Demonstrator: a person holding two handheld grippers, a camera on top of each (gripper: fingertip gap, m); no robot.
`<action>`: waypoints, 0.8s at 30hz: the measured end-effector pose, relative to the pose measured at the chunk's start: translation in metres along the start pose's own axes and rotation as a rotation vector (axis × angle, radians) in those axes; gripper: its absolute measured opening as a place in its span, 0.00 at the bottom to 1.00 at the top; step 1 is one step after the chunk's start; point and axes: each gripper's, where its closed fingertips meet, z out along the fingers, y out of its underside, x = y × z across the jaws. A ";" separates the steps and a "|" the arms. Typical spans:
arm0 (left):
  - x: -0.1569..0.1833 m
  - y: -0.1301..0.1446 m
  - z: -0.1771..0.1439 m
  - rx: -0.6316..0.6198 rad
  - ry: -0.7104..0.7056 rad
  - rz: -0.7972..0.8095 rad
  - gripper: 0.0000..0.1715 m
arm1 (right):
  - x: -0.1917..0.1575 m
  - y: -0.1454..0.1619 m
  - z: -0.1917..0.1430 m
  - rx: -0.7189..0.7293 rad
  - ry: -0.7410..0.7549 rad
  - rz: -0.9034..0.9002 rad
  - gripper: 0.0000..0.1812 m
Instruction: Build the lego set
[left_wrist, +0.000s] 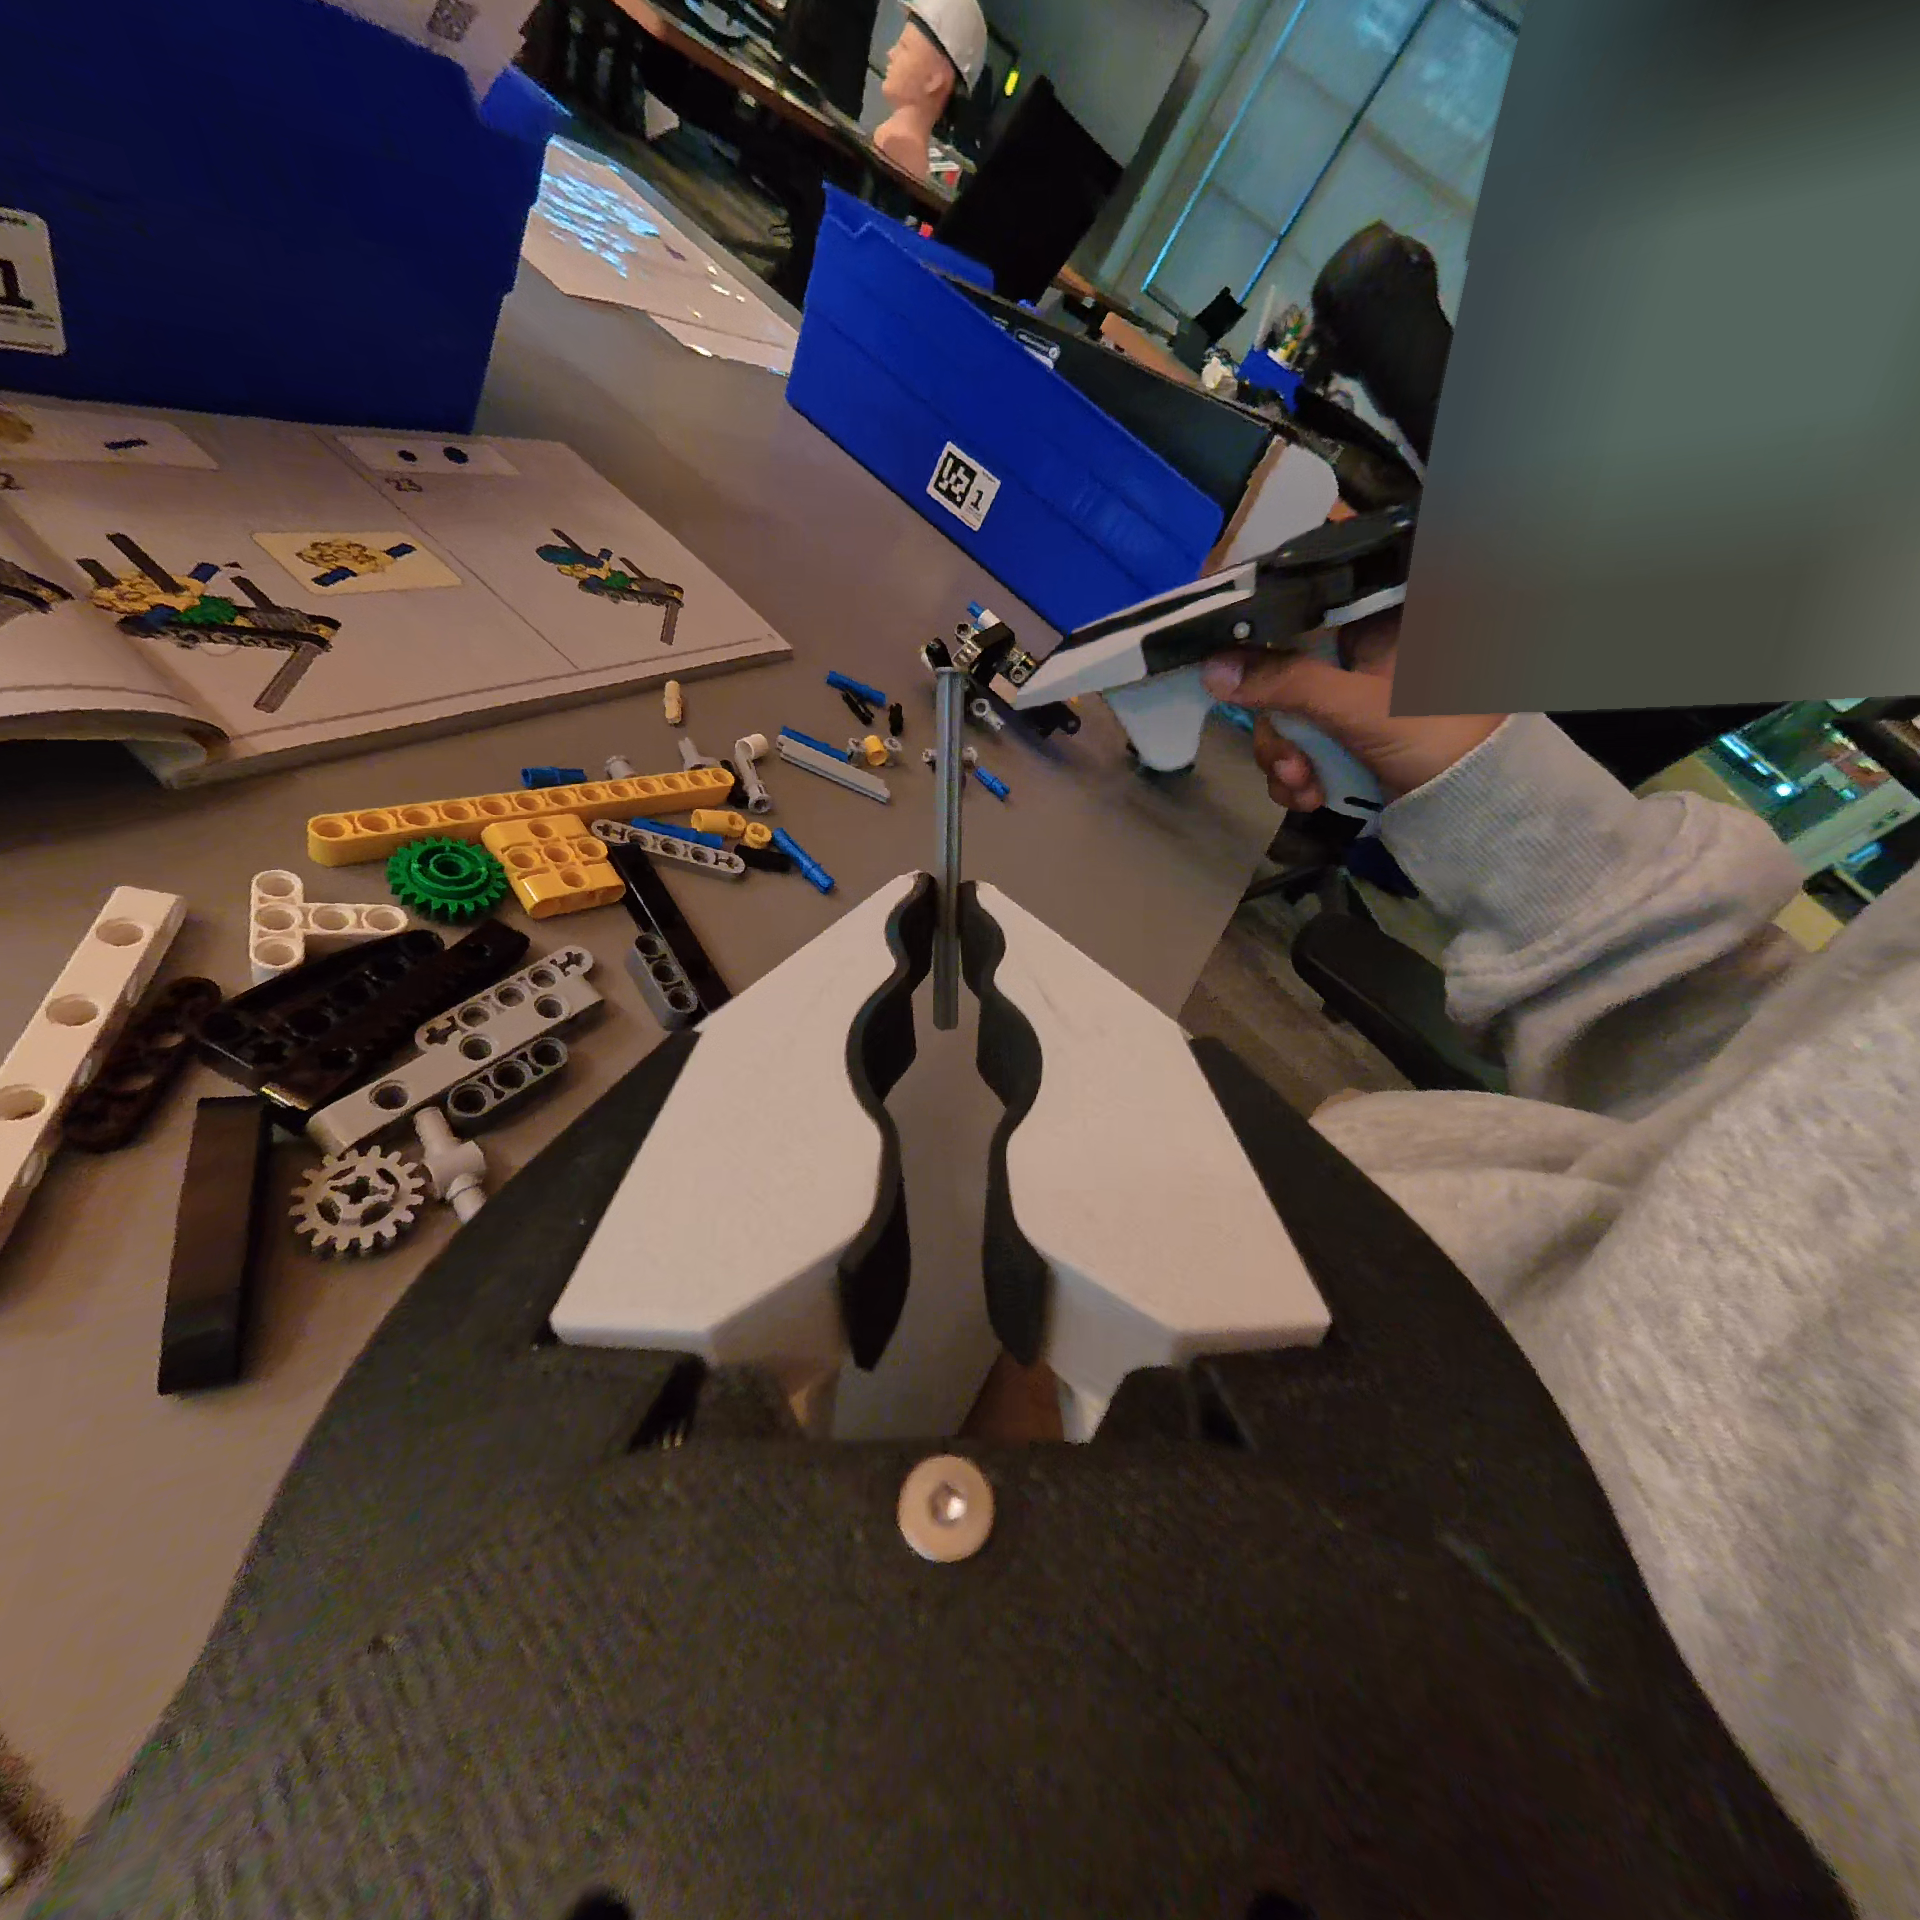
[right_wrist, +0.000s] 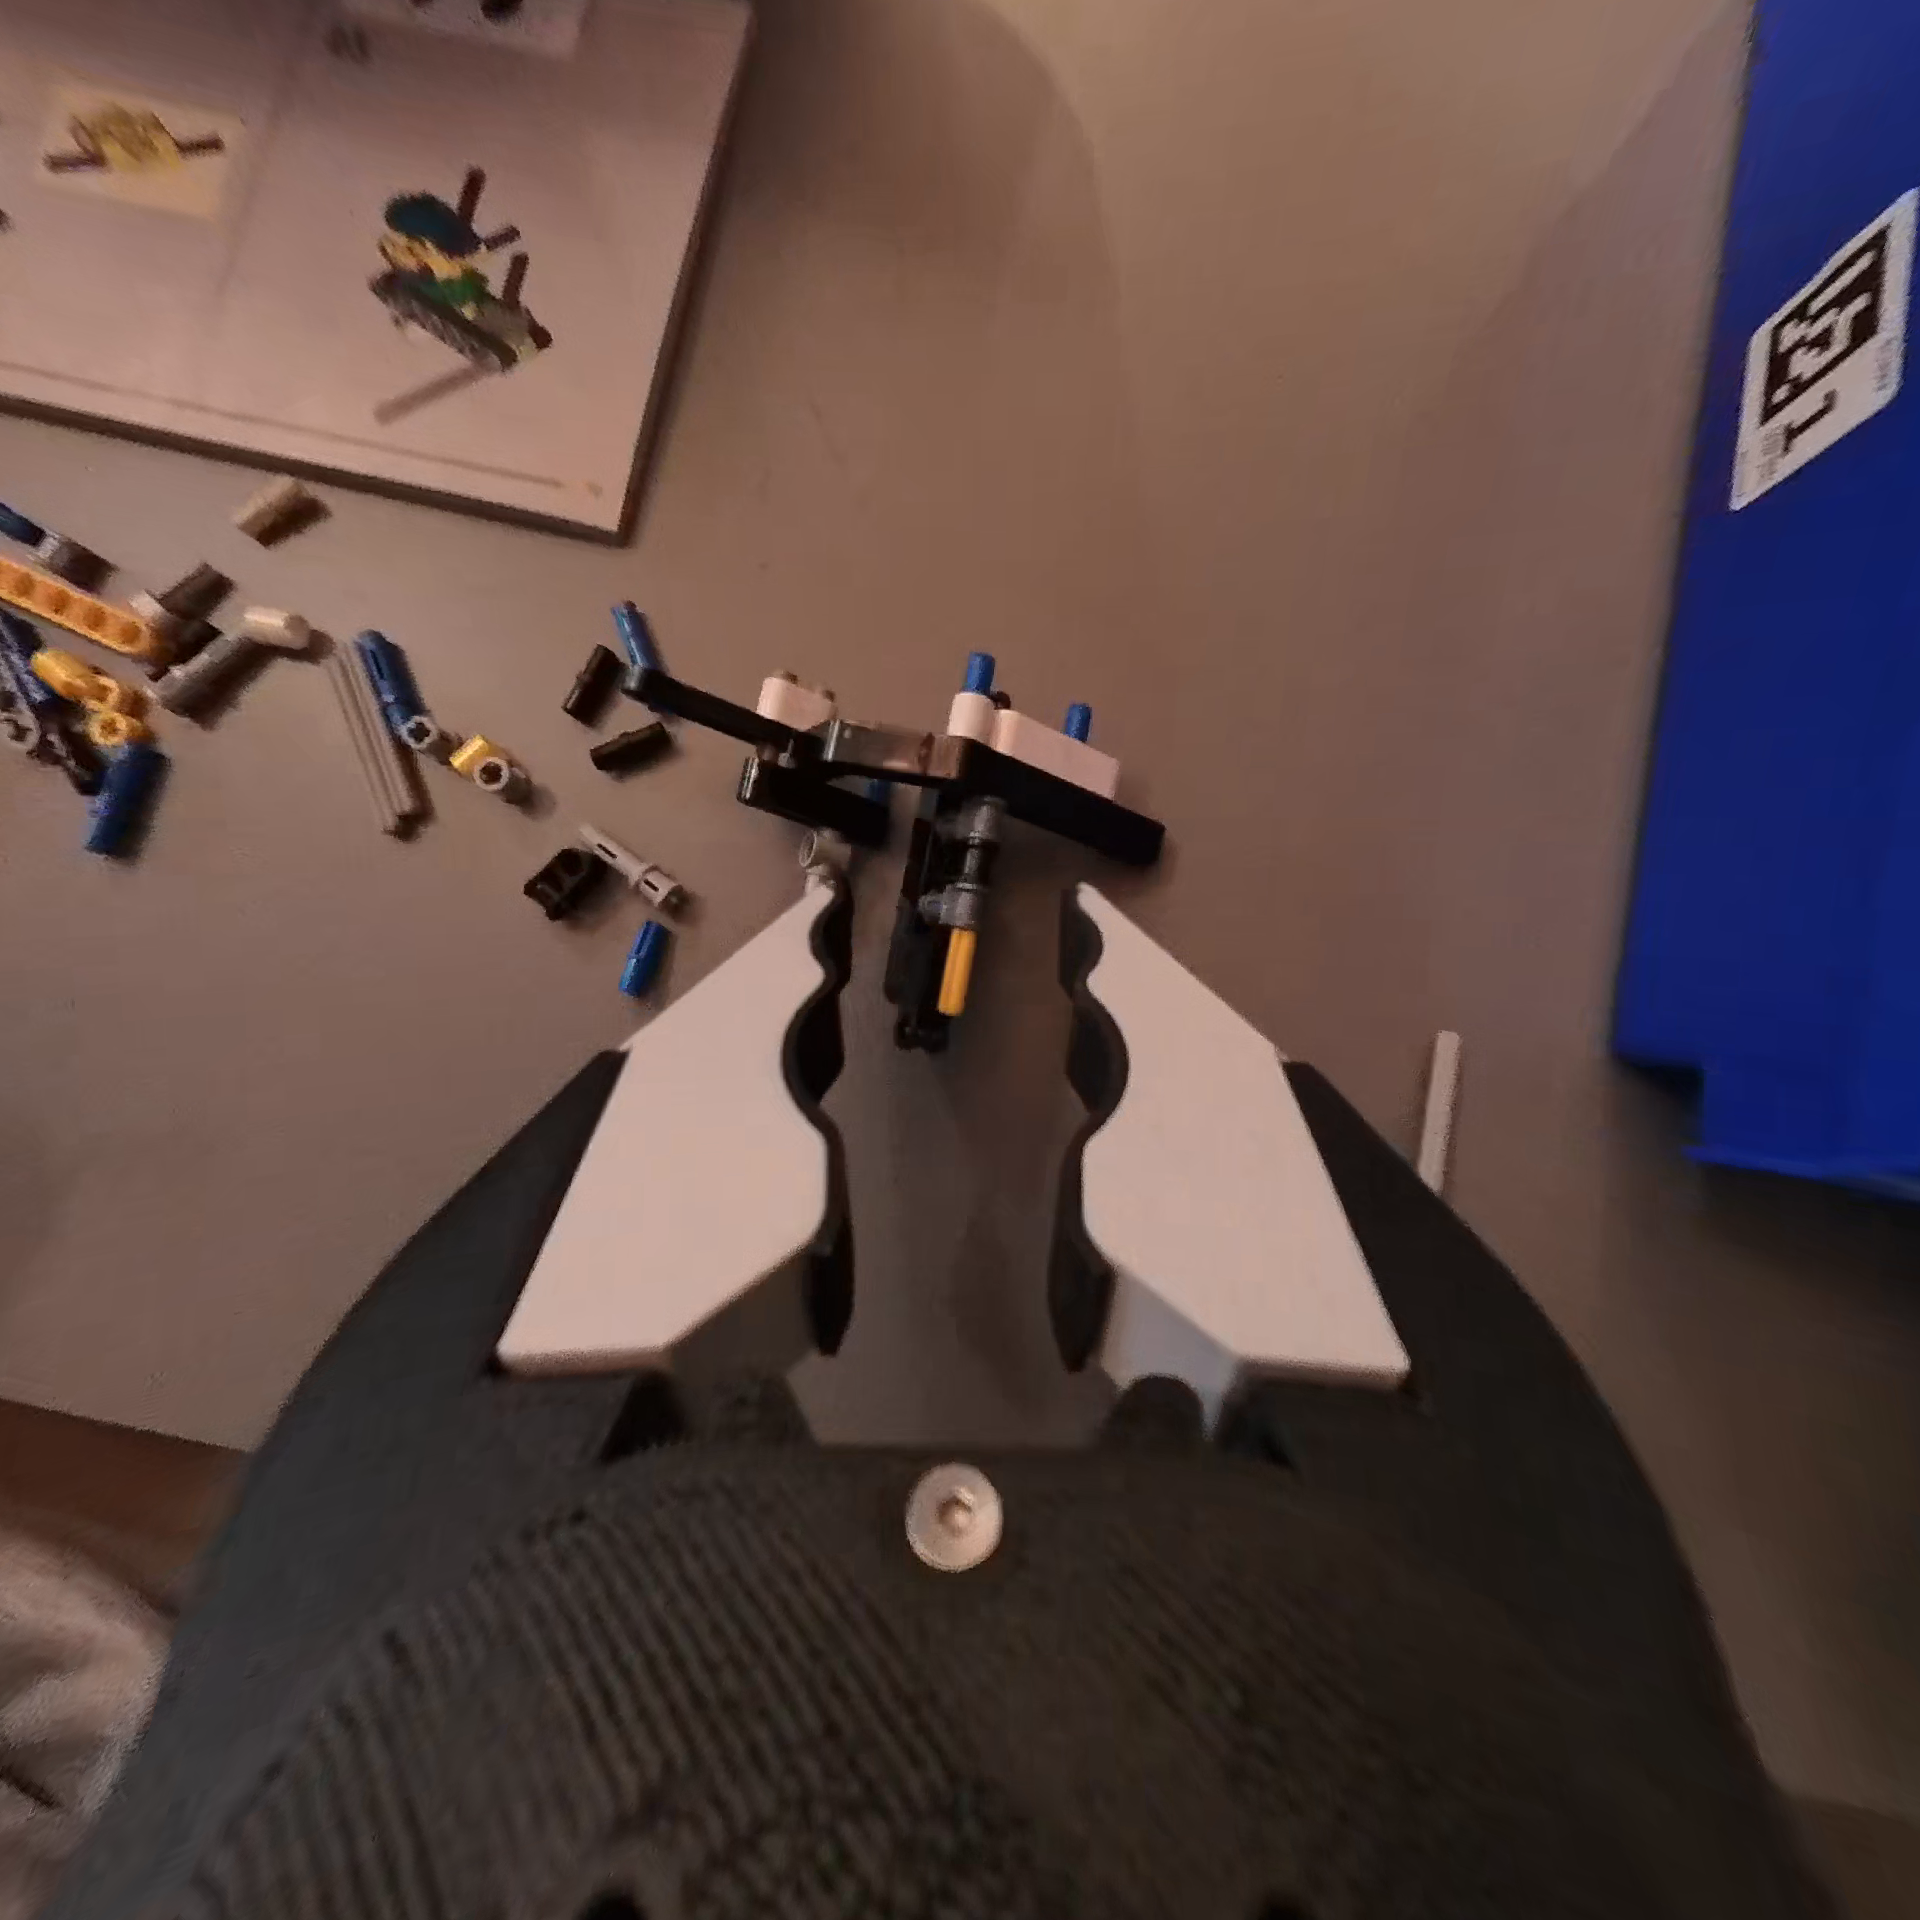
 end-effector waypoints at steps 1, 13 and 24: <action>0.000 0.000 0.000 0.001 -0.001 0.000 0.01 | -0.001 0.001 0.003 -0.017 0.007 -0.011 0.21; -0.006 -0.004 -0.003 0.016 -0.002 -0.026 0.01 | 0.030 -0.021 0.011 -0.037 0.203 -0.178 0.05; -0.009 -0.003 -0.003 0.013 -0.010 -0.034 0.01 | 0.048 -0.032 0.019 -0.057 0.287 -0.257 0.08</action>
